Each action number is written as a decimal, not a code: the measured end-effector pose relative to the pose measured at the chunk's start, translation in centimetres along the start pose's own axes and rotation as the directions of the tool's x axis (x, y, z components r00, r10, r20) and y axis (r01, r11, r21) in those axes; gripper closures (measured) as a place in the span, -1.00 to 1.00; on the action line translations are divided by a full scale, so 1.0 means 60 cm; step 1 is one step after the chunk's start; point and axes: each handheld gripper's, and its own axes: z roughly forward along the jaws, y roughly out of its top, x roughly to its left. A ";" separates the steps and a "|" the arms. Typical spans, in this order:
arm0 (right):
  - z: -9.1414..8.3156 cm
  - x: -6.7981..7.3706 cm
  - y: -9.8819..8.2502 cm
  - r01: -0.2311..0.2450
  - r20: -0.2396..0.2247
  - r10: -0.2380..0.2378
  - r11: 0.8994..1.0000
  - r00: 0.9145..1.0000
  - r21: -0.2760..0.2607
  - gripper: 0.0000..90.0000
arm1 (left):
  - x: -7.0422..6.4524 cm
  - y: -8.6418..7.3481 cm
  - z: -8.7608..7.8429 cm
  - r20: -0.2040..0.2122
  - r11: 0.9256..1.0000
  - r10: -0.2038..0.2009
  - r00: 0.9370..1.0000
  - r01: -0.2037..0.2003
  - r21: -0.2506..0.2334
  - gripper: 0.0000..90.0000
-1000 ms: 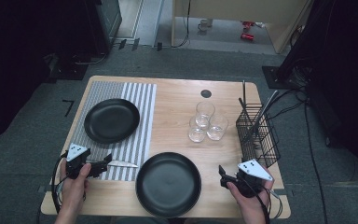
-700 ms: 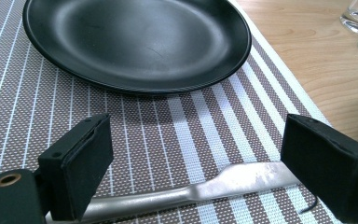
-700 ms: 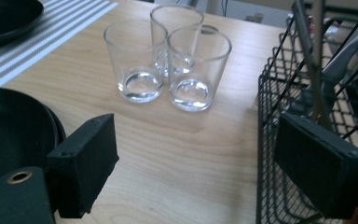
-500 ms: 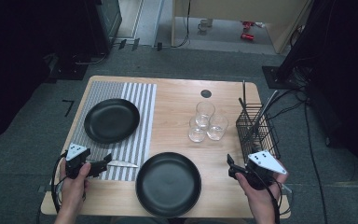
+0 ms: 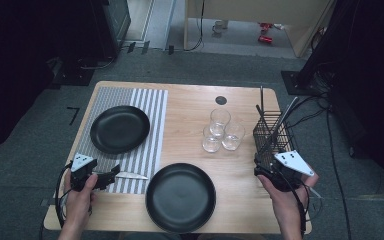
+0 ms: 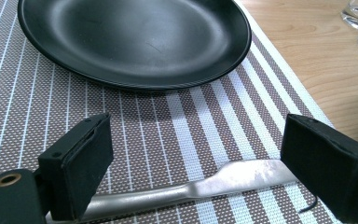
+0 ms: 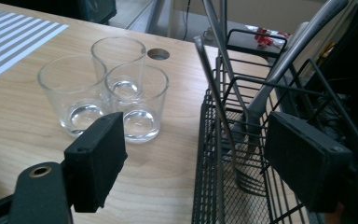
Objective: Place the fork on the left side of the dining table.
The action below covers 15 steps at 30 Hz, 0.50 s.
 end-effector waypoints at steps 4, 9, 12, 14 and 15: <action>0.008 0.002 0.003 0.007 0.035 -0.007 1.000 0.999 -0.002 -0.42 | 0.000 0.000 0.001 0.001 1.000 0.000 1.000 0.000 0.004 -0.79; 0.018 0.003 0.003 0.027 0.071 -0.026 0.999 0.997 -0.018 -0.27 | 0.001 0.000 0.001 0.004 1.000 0.002 1.000 -0.002 0.006 -0.79; 0.025 0.002 0.004 0.027 0.090 -0.025 0.999 0.996 -0.024 -0.05 | 0.001 0.000 0.002 0.004 1.000 0.005 1.000 -0.005 0.011 -0.79; 0.027 0.001 0.006 0.018 0.096 -0.017 1.000 0.995 -0.014 0.09 | 0.001 0.000 0.002 0.005 1.000 0.004 1.000 -0.004 0.013 -0.79; 0.029 0.000 0.007 0.017 0.092 -0.016 1.000 0.996 -0.011 0.14 | 0.001 0.000 0.002 0.008 1.000 0.003 1.000 -0.003 0.013 -0.79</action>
